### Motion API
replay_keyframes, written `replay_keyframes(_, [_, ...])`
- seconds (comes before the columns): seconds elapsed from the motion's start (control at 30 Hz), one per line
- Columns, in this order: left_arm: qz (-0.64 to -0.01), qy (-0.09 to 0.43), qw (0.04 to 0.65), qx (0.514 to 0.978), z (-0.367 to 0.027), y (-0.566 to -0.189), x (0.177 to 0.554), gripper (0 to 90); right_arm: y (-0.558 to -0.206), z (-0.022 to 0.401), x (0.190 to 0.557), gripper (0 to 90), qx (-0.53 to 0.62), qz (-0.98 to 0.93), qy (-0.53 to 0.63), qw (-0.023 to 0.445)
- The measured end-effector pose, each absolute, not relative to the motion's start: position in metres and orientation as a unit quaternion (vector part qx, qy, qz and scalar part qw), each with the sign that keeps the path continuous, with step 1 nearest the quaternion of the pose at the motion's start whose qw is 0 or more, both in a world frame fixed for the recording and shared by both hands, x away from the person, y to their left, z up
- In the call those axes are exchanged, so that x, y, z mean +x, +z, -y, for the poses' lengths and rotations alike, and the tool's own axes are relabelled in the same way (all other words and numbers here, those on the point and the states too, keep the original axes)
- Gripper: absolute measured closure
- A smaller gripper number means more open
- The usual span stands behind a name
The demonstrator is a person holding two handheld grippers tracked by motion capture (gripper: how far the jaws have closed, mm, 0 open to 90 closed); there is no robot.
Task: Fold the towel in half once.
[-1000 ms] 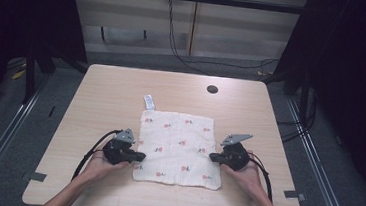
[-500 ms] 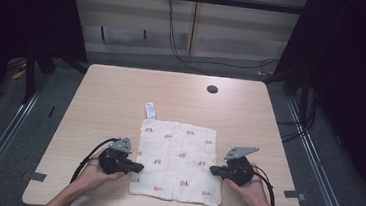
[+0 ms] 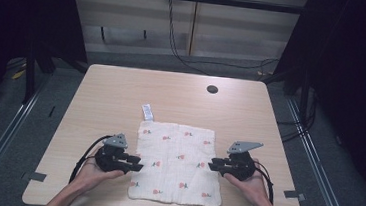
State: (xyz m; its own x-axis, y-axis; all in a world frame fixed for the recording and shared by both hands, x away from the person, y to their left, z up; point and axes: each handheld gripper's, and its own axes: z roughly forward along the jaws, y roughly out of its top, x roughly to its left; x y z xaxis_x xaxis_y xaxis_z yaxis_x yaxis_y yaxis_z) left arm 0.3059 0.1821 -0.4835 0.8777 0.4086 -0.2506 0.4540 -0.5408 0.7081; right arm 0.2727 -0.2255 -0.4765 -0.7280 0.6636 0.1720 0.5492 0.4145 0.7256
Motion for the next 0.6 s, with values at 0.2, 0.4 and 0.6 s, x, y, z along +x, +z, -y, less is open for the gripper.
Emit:
replay_keyframes(0.2, [-0.273,-0.014,0.404,0.873,-0.186,-0.487,0.321,57.3,-0.472,0.23,0.289,64.5,0.375,-0.832,0.4,0.085])
replay_keyframes(0.4, [-0.297,-0.004,0.406,0.864,-0.196,-0.485,0.33,54.3,-0.474,0.236,0.309,62.0,0.396,-0.822,0.399,0.088])
replay_keyframes(0.6, [-0.314,0.016,0.419,0.852,-0.201,-0.476,0.342,53.2,-0.468,0.237,0.328,61.6,0.397,-0.817,0.408,0.093])
